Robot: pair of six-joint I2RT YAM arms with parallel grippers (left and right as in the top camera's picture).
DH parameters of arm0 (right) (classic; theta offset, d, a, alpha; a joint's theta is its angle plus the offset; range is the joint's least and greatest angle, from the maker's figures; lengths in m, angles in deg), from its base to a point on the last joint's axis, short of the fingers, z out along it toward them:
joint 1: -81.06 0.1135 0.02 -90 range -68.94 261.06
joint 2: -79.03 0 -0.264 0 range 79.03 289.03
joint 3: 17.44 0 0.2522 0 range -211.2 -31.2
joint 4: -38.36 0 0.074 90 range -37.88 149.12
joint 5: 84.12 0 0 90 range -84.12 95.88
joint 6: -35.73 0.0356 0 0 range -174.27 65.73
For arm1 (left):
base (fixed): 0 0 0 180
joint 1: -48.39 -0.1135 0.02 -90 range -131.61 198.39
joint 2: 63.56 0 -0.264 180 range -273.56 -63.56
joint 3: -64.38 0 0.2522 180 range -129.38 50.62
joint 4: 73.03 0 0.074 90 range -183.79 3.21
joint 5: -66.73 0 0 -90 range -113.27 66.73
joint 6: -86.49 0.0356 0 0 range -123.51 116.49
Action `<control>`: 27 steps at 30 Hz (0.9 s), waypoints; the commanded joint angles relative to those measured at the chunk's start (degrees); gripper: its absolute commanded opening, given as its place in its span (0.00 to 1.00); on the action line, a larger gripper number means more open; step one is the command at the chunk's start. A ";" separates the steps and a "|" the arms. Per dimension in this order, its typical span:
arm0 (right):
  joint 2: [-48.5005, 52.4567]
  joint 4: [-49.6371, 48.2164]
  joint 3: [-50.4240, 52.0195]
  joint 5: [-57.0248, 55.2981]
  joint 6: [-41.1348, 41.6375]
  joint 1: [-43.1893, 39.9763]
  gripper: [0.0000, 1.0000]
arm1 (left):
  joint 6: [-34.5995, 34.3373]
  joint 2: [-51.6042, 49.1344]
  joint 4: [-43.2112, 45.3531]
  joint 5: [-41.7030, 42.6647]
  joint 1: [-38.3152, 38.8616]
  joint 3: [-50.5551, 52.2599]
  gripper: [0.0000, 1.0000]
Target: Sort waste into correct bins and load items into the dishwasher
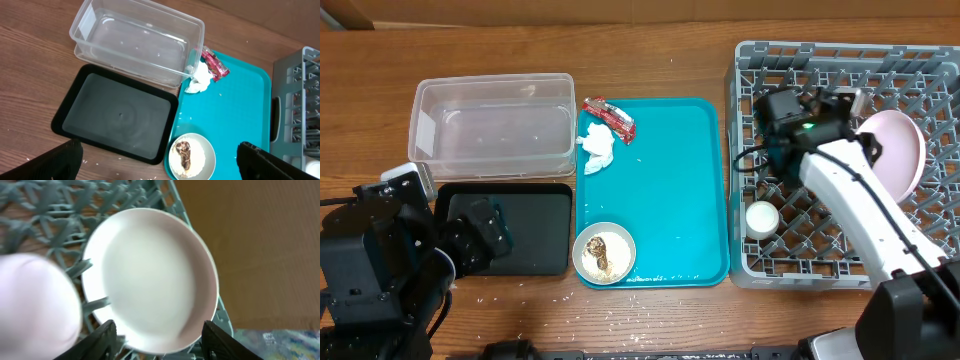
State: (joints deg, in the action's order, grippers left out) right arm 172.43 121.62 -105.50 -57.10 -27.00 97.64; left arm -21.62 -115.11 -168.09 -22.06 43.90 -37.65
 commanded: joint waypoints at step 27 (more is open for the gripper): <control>-3.67 -6.14 -10.08 69.33 0.76 17.25 0.68 | -0.76 -0.09 0.07 -0.74 0.00 -0.87 1.00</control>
State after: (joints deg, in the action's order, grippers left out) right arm 169.20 115.10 -115.89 9.06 -25.91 114.80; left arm -21.62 -115.11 -168.09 -22.06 43.90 -37.68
